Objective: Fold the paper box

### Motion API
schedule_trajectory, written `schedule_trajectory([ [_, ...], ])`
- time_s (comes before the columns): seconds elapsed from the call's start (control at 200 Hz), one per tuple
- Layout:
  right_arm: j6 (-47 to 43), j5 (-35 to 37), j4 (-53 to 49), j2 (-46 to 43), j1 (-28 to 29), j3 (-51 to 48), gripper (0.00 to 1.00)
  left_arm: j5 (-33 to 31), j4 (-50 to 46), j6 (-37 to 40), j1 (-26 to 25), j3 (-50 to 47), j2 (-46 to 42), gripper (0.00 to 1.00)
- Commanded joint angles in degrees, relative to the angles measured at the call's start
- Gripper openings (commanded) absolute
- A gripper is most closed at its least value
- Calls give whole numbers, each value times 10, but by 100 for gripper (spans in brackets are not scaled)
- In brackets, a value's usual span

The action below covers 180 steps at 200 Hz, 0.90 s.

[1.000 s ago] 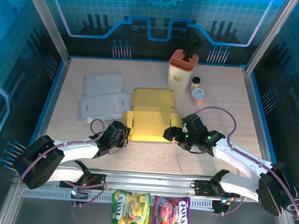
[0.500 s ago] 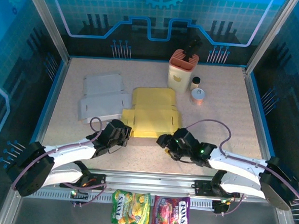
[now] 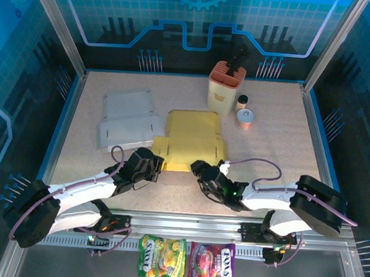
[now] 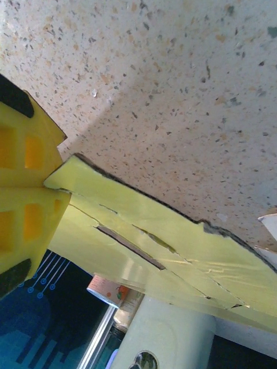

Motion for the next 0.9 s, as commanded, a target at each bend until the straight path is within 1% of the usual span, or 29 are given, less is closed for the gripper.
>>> schedule_trajectory([
  [0.0, 9, 49, 69, 11, 0, 20, 59, 22, -10, -2, -6, 22, -4, 1],
  [0.13, 4, 49, 27, -4, -4, 35, 50, 24, -10, 0, -6, 26, -1, 1],
  [0.34, 10, 43, -10, -21, -10, 38, 36, 22, -12, 0, -7, 28, -1, 1],
  [0.46, 9, 36, -20, -28, -23, 40, 29, 20, -17, 0, -6, 29, -6, 1],
  [0.535, 6, 31, -32, -35, -32, 48, 22, 19, -21, -1, -7, 28, -10, 1],
  [0.585, 8, 27, -44, -38, -37, 53, 17, 18, -27, -1, -6, 27, -15, 3],
  [0.635, 8, 25, -52, -42, -41, 59, 9, 19, -35, 2, -6, 30, -21, 10],
  [0.695, 8, 17, -71, -49, -45, 70, 0, 19, -64, 8, -7, 37, -35, 28],
  [0.72, 6, 15, -84, -55, -47, 77, 0, 19, -80, 13, -6, 41, -44, 37],
  [0.76, 3, 13, -109, -66, -50, 90, 0, 15, -111, 23, -7, 48, -65, 47],
  [0.82, -7, 13, -173, -85, -54, 121, 0, 6, -169, 44, -6, 69, -98, 57],
  [0.88, -20, 12, -231, -105, -62, 154, 0, -4, -226, 73, -6, 93, -129, 64],
  [0.895, -21, 12, -240, -107, -64, 161, 0, -8, -240, 80, -6, 100, -137, 67],
])
